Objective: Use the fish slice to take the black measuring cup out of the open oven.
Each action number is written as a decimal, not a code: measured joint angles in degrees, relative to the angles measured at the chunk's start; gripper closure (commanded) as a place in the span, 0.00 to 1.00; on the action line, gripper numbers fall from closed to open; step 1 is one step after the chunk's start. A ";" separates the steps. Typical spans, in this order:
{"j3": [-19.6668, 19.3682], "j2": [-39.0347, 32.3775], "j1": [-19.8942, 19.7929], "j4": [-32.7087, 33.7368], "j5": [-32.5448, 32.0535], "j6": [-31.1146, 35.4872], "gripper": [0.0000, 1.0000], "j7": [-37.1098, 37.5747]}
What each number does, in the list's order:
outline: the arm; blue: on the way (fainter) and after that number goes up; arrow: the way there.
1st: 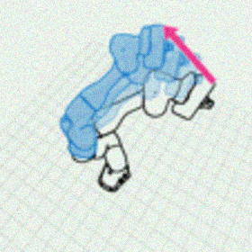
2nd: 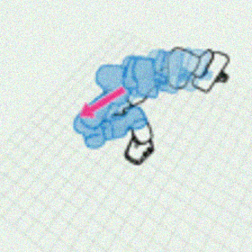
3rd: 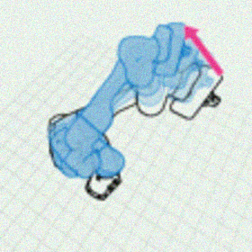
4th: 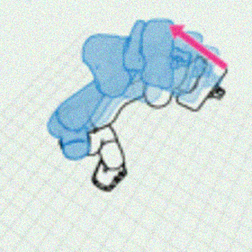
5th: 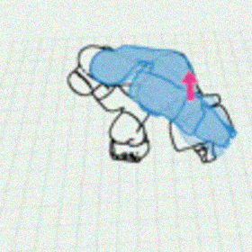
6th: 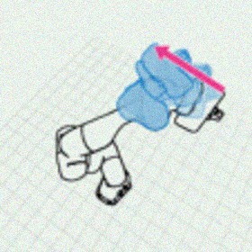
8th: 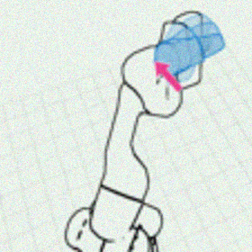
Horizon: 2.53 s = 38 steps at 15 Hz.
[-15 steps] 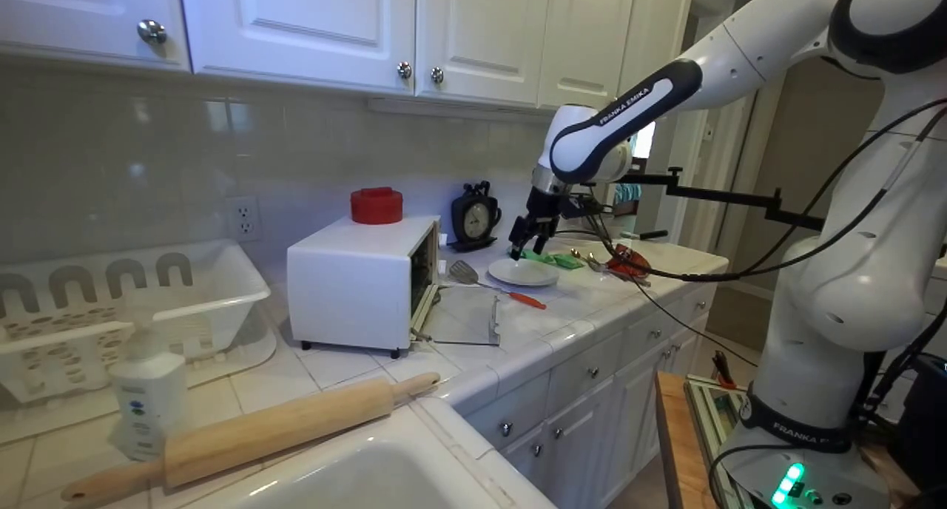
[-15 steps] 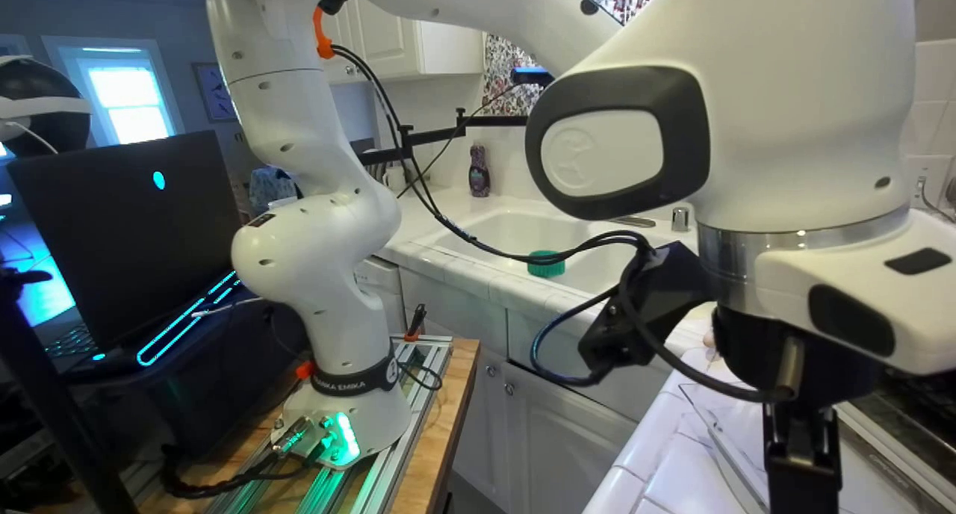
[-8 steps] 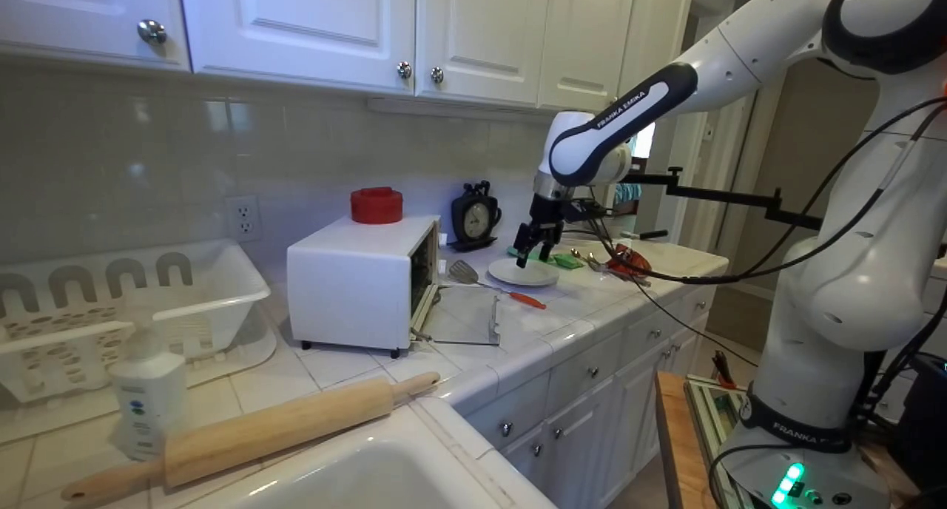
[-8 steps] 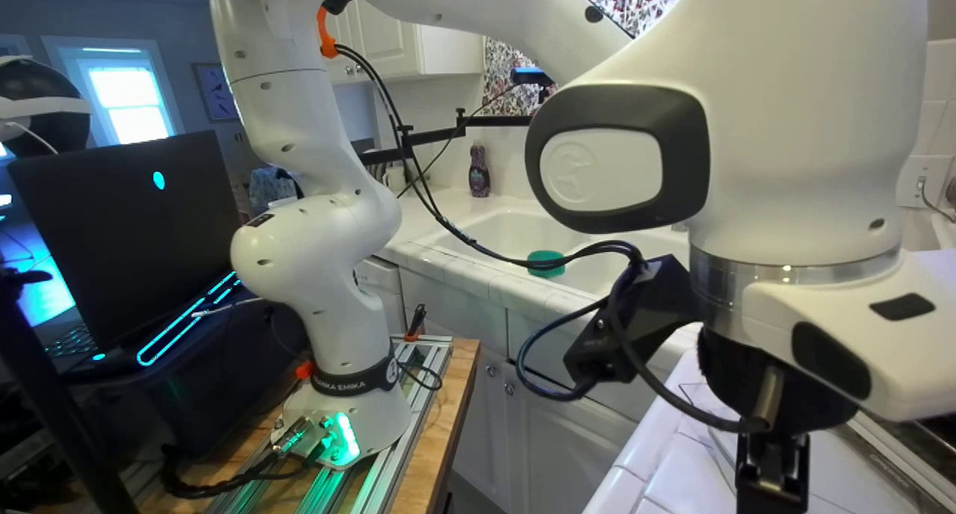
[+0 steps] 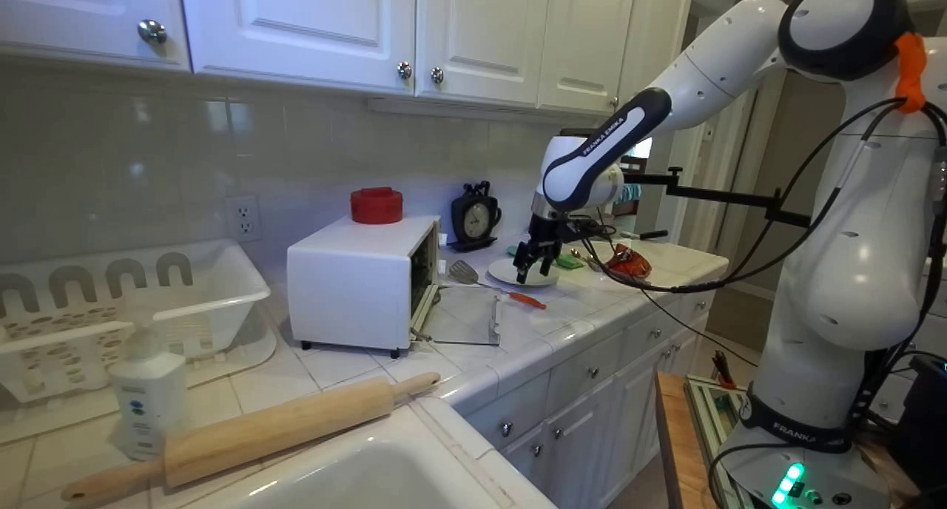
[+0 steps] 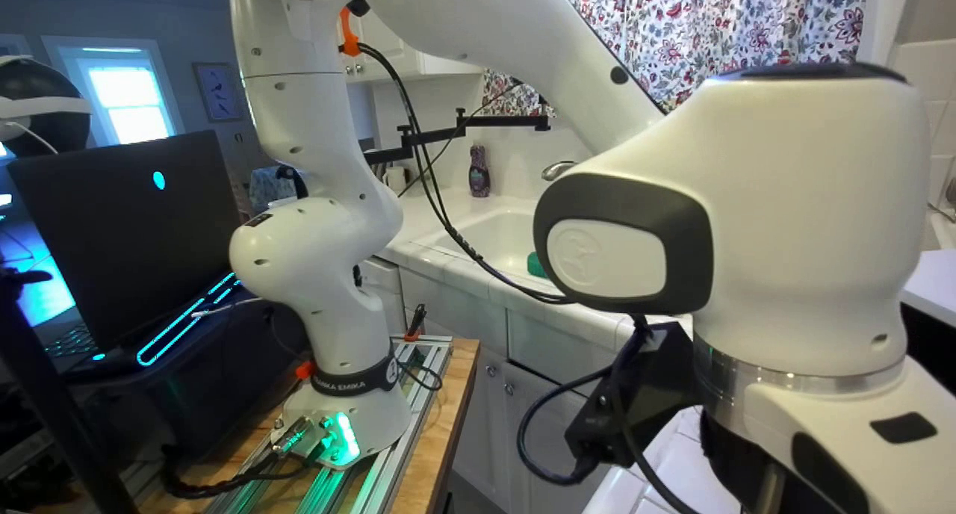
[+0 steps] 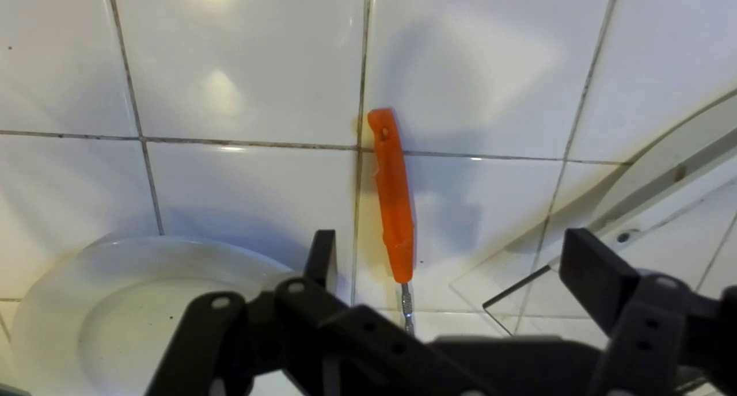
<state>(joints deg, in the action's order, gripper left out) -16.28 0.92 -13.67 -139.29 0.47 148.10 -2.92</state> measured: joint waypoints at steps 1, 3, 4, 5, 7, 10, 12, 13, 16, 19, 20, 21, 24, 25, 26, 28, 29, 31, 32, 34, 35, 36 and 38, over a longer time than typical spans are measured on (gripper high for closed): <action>0.00 -1.00 -0.01 -0.03 -0.23 0.78 0.00 0.00; 0.00 -2.96 -0.16 -0.04 -1.58 2.24 0.06 0.00; -0.02 -3.86 -0.29 -0.05 -2.13 3.05 0.26 0.00; -0.07 -4.72 -0.40 -0.04 -2.64 3.98 0.30 0.00; -0.21 -6.19 -0.46 -0.02 -3.37 5.64 0.40 0.00; -0.21 -7.80 -0.45 -0.02 -3.74 7.68 0.55 -0.04; -0.19 -8.58 -0.44 -0.01 -3.76 8.67 0.60 -0.12; -0.17 -8.90 -0.42 0.00 -3.77 9.19 0.68 -0.20; -0.05 -9.53 -0.37 0.01 -3.78 10.40 0.95 -0.59; 0.50 -9.51 -0.31 0.04 -3.77 10.48 0.95 -1.34; 0.53 -9.51 -0.33 0.04 -3.75 10.48 0.95 -1.73; 0.56 -9.50 -0.36 0.05 -3.68 10.48 0.95 -2.12; 0.55 -9.35 -0.43 0.00 -3.68 10.41 0.95 -2.63; 0.54 -8.99 -0.50 -0.08 -3.68 9.91 0.95 -3.19; 0.54 -8.21 -0.62 -0.26 -3.66 8.89 0.95 -4.31; 0.54 -5.02 -1.05 -1.45 -3.34 6.12 0.95 -7.98; 0.51 -2.64 -1.36 -2.46 -3.24 4.31 0.95 -10.29; -0.02 3.05 -2.04 -4.80 -3.30 0.50 0.95 -14.26; -0.56 5.91 -2.34 -5.87 -3.55 -1.40 0.95 -15.81; -1.93 11.72 -3.24 -7.86 -4.04 -5.74 0.95 -18.69; -2.75 14.60 -3.66 -8.59 -4.05 -8.61 0.95 -20.60; -3.73 17.58 -4.00 -9.19 -4.05 -12.00 0.95 -22.92; -5.49 22.34 -4.13 -9.36 -4.05 -19.03 0.95 -27.71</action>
<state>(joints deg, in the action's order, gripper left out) -21.77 23.26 -17.80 -148.65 -3.58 129.08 -30.63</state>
